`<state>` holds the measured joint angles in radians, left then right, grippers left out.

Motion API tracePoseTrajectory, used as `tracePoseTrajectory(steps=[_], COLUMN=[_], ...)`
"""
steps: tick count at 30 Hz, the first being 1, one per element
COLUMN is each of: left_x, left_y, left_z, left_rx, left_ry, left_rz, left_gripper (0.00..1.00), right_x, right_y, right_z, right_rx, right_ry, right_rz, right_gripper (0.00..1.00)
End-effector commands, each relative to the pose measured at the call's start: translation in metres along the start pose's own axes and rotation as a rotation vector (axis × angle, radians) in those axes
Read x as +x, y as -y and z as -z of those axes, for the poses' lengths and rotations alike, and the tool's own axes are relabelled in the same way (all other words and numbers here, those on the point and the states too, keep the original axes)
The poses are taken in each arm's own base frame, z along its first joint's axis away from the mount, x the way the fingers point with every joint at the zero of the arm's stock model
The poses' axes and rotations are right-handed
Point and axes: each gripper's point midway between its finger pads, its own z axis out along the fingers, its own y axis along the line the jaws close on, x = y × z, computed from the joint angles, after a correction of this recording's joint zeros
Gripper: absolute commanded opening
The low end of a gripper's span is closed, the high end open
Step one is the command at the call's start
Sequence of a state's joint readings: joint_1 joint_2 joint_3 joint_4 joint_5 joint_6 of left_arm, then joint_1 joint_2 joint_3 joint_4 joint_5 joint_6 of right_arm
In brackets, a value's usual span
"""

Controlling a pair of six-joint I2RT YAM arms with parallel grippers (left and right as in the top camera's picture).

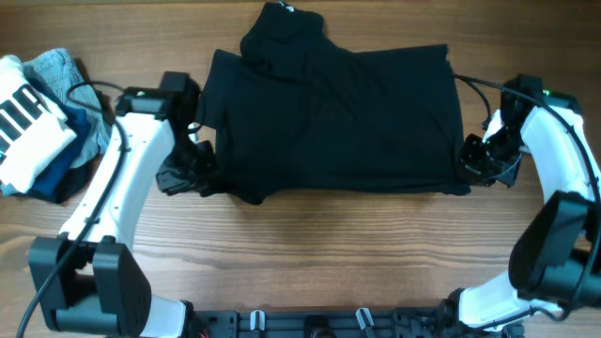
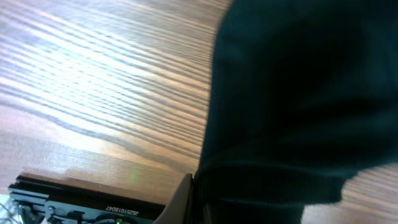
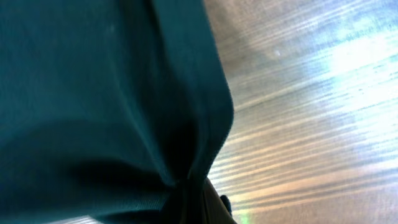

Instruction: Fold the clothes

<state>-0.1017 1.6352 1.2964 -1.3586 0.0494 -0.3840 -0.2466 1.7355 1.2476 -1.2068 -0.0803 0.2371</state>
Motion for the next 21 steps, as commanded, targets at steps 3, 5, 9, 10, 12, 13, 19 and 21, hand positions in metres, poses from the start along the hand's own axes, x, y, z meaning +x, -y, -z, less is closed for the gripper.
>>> tracePoseTrajectory(steps=[3, 5, 9, 10, 12, 13, 19, 21], left_x=[0.026, 0.045, 0.057, 0.055, 0.044, 0.039, -0.022, -0.040], left_y=[-0.016, -0.023, -0.031, -0.031, -0.026, -0.022, 0.005, 0.014], left_z=[-0.002, 0.002, 0.024, 0.031, 0.044, 0.049, 0.057, 0.056], left_rx=[0.051, 0.048, 0.088, 0.112, 0.170, 0.193, 0.299, 0.320], left_ry=[-0.058, -0.072, 0.025, 0.078, 0.187, 0.225, 0.424, 0.464], left_rz=[0.047, 0.050, 0.059, 0.062, 0.057, 0.052, 0.027, 0.016], left_gripper=[0.04, 0.04, 0.04, 0.04, 0.04, 0.04, 0.04, 0.04], right_x=[0.010, 0.019, 0.031, 0.032, 0.027, 0.021, -0.034, -0.048], right_y=[0.029, 0.031, 0.033, 0.034, 0.028, 0.022, -0.033, -0.038], right_z=[0.011, 0.011, 0.010, 0.010, 0.008, 0.008, 0.024, 0.029], right_rx=[0.115, 0.118, 0.120, 0.118, 0.087, 0.056, -0.229, -0.249], right_ry=[0.073, 0.064, 0.058, 0.063, 0.080, 0.096, 0.315, 0.373], right_rz=[-0.155, -0.165, -0.167, -0.167, -0.115, -0.080, 0.046, 0.058], right_gripper=[0.04, 0.04, 0.04, 0.04, 0.04, 0.04, 0.04, 0.04])
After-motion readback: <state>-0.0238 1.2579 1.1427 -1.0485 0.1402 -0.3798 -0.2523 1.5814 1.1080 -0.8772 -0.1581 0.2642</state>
